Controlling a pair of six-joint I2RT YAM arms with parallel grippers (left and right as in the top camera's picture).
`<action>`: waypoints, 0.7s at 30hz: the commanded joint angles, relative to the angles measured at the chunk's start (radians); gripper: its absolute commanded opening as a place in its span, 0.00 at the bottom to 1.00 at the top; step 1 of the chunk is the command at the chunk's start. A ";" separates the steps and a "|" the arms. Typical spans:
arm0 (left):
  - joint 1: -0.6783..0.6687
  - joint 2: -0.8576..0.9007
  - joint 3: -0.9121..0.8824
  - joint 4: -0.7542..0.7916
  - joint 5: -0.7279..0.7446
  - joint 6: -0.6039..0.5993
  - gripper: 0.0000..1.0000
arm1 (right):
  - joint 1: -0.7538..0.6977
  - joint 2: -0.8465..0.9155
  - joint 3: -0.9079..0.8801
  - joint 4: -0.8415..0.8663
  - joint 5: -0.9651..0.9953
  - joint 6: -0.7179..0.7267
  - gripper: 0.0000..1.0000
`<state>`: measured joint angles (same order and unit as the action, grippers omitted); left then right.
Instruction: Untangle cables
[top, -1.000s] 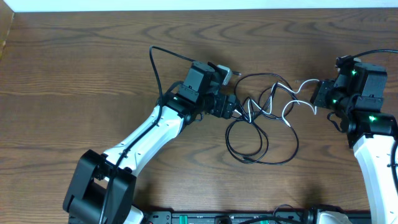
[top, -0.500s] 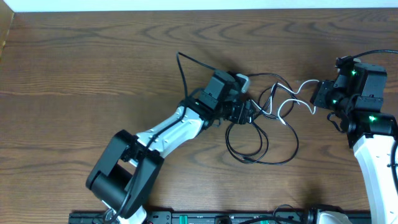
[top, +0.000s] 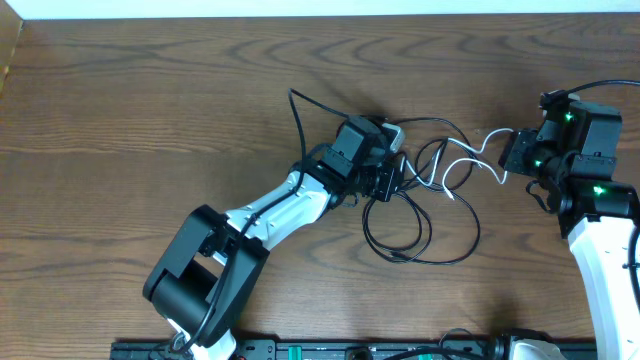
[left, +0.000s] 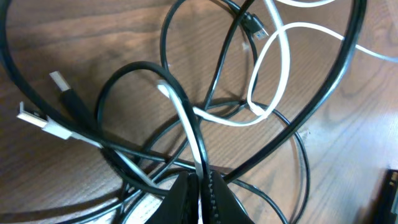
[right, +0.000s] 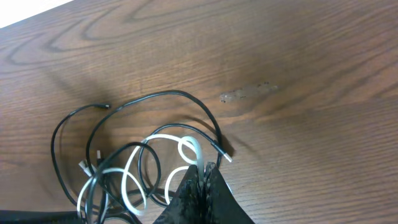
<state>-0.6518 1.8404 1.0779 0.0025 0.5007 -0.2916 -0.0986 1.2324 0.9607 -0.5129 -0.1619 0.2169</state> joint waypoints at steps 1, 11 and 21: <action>0.059 -0.034 0.006 -0.028 0.039 0.009 0.07 | 0.001 -0.002 0.011 -0.012 0.095 -0.011 0.01; 0.476 -0.380 0.007 -0.212 0.039 0.028 0.08 | -0.062 -0.002 0.011 -0.008 0.452 0.130 0.01; 0.579 -0.446 0.006 -0.333 0.042 0.005 0.08 | -0.110 -0.002 0.011 0.081 0.158 0.093 0.01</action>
<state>-0.0544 1.3731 1.0775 -0.3012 0.5259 -0.2855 -0.2073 1.2324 0.9607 -0.4740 0.1902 0.3611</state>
